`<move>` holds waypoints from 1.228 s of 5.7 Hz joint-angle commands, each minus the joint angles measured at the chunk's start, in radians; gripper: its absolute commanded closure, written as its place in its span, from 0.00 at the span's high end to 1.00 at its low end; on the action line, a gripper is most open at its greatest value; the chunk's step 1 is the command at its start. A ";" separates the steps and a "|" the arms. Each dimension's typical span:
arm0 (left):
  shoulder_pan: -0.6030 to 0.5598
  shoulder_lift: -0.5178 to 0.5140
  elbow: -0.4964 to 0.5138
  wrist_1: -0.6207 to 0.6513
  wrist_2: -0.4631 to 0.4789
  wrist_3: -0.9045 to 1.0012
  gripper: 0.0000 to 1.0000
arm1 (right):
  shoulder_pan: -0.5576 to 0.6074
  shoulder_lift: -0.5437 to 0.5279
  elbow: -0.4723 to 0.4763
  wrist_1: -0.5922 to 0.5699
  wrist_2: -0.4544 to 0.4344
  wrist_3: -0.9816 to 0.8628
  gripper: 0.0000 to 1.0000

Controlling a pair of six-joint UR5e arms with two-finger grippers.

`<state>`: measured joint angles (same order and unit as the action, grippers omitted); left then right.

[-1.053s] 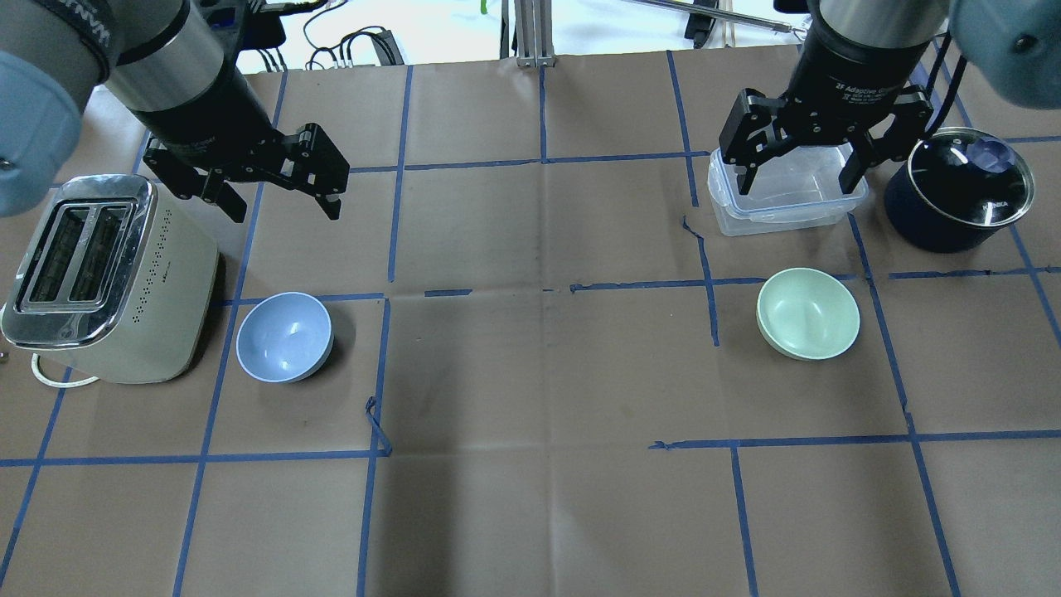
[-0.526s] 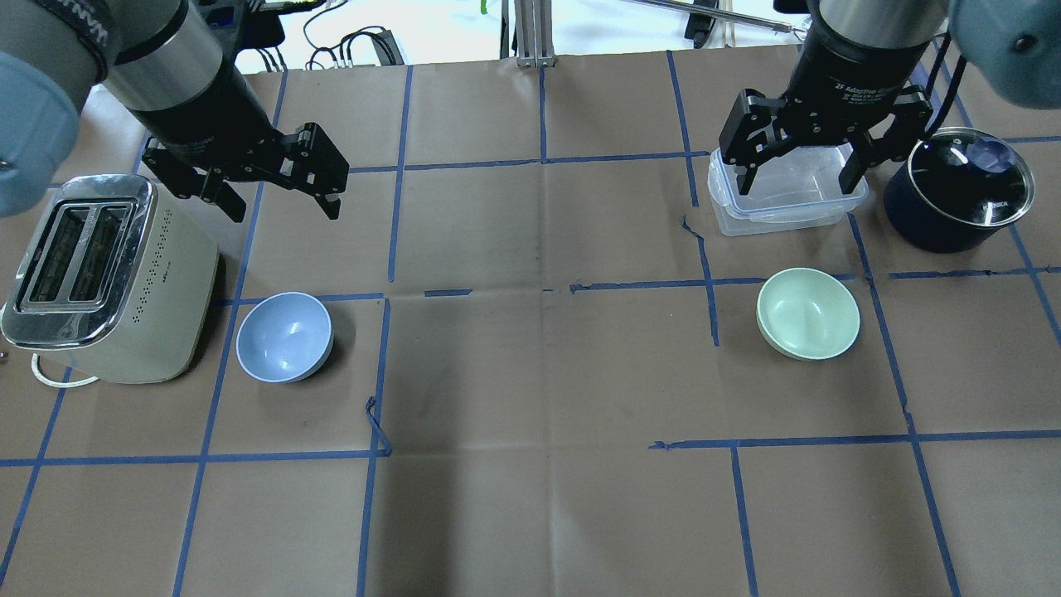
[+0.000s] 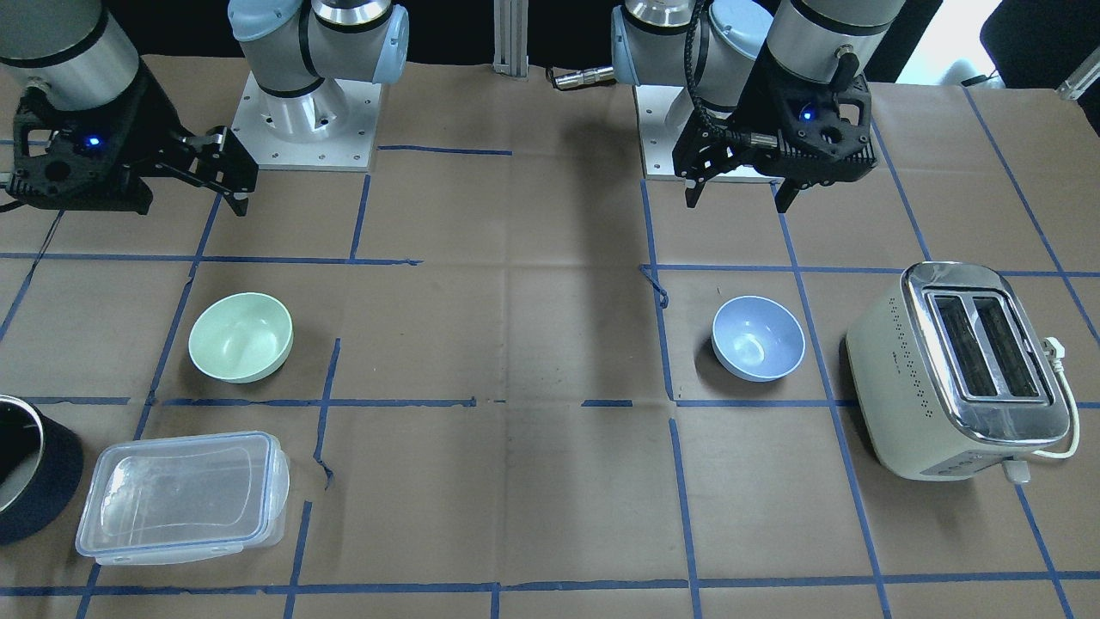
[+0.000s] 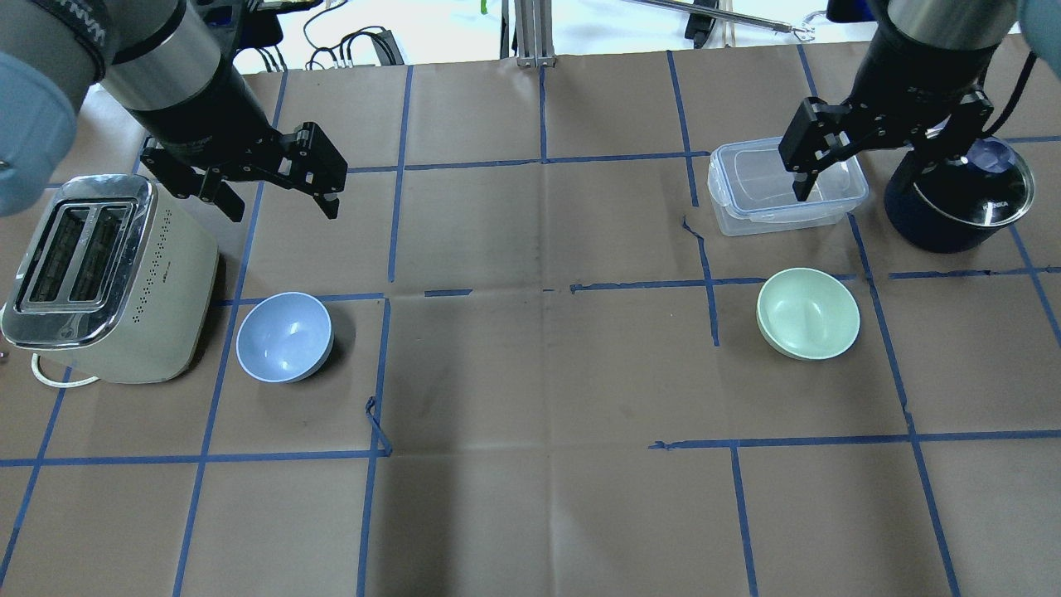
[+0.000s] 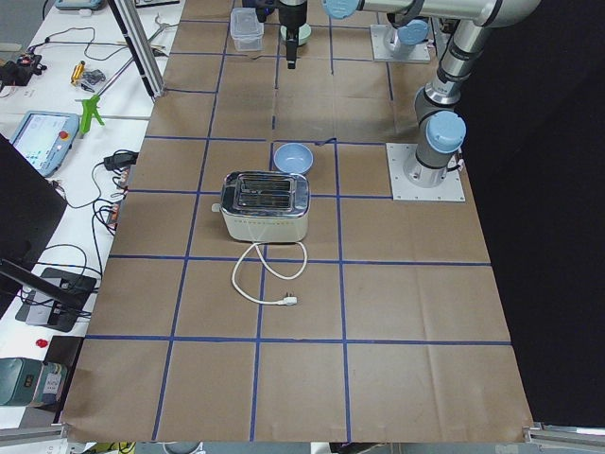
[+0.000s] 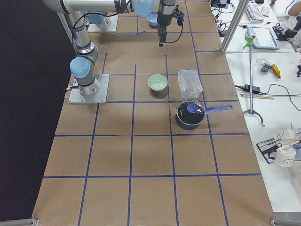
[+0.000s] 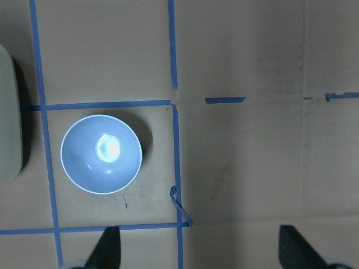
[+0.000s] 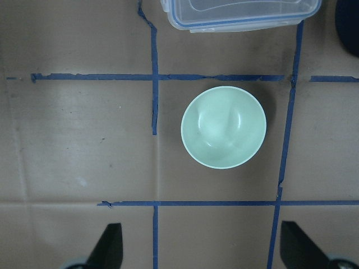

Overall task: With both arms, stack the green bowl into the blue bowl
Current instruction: 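Lower left gripper to blue bowl while right gripper lowers to green bowl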

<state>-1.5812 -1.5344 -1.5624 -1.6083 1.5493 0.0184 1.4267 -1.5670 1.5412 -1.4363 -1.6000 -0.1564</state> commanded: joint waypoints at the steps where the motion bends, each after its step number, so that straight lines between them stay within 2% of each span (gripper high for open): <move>1: 0.012 -0.001 0.001 0.004 -0.002 0.033 0.98 | -0.169 -0.040 0.133 -0.117 0.000 -0.191 1.00; 2: 0.018 -0.027 -0.020 0.016 -0.006 0.087 0.98 | -0.243 -0.042 0.199 -0.184 0.002 -0.268 1.00; 4: 0.059 -0.088 -0.106 0.066 0.000 0.164 0.97 | -0.267 -0.041 0.272 -0.265 0.009 -0.287 1.00; 5: 0.104 -0.096 -0.201 0.162 0.000 0.166 0.97 | -0.261 -0.028 0.325 -0.358 0.017 -0.281 1.00; 7: 0.113 -0.137 -0.443 0.490 0.072 0.193 0.97 | -0.256 0.039 0.480 -0.606 0.017 -0.279 1.00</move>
<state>-1.4725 -1.6488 -1.9023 -1.2631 1.5927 0.1998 1.1686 -1.5610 1.9522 -1.9275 -1.5829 -0.4364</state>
